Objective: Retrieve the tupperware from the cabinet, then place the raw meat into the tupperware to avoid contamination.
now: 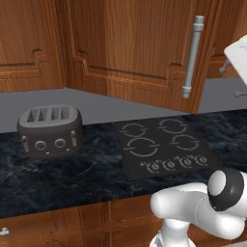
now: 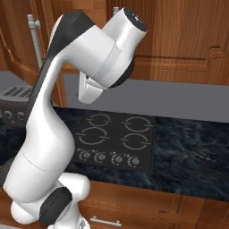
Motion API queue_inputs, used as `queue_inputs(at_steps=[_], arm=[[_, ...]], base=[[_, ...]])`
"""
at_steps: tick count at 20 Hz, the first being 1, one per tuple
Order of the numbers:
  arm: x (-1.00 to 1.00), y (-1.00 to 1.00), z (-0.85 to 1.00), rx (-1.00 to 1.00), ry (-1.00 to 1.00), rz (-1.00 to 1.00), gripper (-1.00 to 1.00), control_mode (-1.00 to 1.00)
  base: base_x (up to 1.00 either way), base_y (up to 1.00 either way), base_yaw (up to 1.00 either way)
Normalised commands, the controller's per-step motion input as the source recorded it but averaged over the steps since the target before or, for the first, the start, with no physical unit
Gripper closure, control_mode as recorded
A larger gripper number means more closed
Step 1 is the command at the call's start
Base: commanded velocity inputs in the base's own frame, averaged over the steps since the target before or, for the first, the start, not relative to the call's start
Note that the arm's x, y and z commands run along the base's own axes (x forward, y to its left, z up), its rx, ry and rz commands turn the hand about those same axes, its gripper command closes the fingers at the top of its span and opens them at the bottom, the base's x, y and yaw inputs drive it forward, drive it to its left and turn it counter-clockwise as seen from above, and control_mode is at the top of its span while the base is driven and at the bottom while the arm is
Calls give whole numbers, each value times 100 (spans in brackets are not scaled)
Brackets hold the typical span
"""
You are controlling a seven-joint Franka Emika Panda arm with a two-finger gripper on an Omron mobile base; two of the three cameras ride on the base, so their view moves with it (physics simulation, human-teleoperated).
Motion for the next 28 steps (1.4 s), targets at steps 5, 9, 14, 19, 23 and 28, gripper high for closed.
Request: queue_inputs(at_steps=[5,9,14,19,23,28], arm=[[-7,41,-1,5,14,4,-100,-100],[-20,50,0,15,19,10,-100,-100],[-12,42,-4,18,20,10,-100,-100],[-1,42,-22,7,15,6,-100,-100],[-35,63,-22,3,11,5,-100,-100],[-62,82,-23,1,6,0,-100,-100]], base=[[0,0,0],[0,0,0],[0,0,0],[0,0,0],[0,0,0],[0,0,0]])
